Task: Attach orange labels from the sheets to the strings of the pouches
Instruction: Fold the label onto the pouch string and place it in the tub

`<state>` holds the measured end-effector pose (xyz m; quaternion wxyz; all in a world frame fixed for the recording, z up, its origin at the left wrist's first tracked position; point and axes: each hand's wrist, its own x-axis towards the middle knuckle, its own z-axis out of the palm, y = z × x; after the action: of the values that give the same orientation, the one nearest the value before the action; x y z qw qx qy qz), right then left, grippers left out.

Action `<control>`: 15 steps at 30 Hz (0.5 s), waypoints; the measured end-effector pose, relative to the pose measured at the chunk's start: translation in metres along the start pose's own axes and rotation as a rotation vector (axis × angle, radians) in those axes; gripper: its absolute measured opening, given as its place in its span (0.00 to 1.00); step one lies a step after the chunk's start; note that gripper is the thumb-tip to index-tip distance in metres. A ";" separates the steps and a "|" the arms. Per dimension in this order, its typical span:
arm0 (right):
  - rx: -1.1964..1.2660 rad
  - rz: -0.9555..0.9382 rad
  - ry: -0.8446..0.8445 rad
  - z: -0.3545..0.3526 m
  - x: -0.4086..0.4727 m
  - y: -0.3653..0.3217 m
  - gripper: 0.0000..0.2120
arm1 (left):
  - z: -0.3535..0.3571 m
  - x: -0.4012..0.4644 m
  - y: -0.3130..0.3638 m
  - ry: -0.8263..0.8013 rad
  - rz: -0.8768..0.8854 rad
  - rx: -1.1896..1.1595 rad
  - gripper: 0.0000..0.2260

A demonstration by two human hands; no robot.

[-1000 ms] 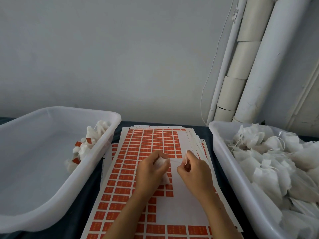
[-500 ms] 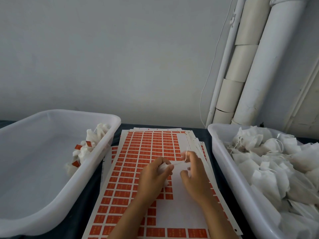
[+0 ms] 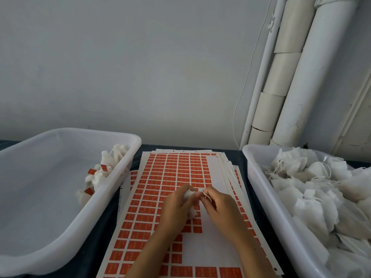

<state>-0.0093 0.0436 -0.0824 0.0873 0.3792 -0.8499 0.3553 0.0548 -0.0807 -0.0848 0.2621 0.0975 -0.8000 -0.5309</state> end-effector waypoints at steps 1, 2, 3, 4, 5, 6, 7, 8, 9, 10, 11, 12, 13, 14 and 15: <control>-0.006 -0.001 0.005 0.000 0.000 0.000 0.06 | 0.000 0.000 0.000 -0.001 0.004 0.009 0.06; -0.018 -0.001 0.018 0.001 0.000 0.000 0.04 | 0.000 0.000 -0.001 -0.004 0.007 0.030 0.05; -0.023 0.001 0.038 0.000 0.000 -0.001 0.03 | 0.001 0.000 -0.001 -0.011 0.007 0.051 0.06; -0.021 0.009 0.061 0.000 0.000 -0.002 0.05 | 0.002 0.000 -0.002 -0.022 0.007 0.054 0.06; -0.015 0.015 0.083 0.000 0.001 -0.004 0.07 | 0.003 0.000 -0.002 -0.033 0.007 0.035 0.06; -0.008 0.020 0.101 0.000 0.001 -0.005 0.09 | 0.004 0.000 -0.003 -0.041 0.006 0.002 0.07; -0.002 0.024 0.118 0.000 0.002 -0.006 0.11 | 0.006 0.000 -0.002 -0.041 0.007 -0.035 0.08; 0.006 0.036 0.135 0.001 0.003 -0.006 0.13 | 0.007 0.000 0.000 -0.036 0.008 -0.065 0.08; 0.017 0.049 0.147 0.001 0.004 -0.007 0.14 | 0.007 0.000 0.003 -0.027 0.007 -0.087 0.09; 0.029 0.064 0.160 0.001 0.004 -0.007 0.13 | 0.007 0.000 0.005 -0.023 0.000 -0.103 0.09; 0.043 0.079 0.174 0.001 0.005 -0.007 0.12 | 0.006 -0.001 0.008 -0.031 -0.011 -0.125 0.10; 0.064 0.095 0.190 0.001 0.005 -0.007 0.11 | 0.004 -0.002 0.010 -0.053 -0.036 -0.157 0.12; 0.087 0.107 0.205 0.001 0.005 -0.006 0.11 | 0.002 -0.003 0.012 -0.085 -0.084 -0.198 0.14; 0.111 0.112 0.209 0.002 0.005 -0.004 0.10 | 0.000 -0.004 0.013 -0.120 -0.151 -0.246 0.16; 0.133 0.108 0.200 0.003 0.004 -0.004 0.08 | -0.003 -0.004 0.013 -0.163 -0.214 -0.305 0.18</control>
<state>-0.0094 0.0375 -0.0806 0.1268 0.3004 -0.8308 0.4511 0.0615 -0.0756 -0.0735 0.1502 0.0975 -0.7139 -0.6770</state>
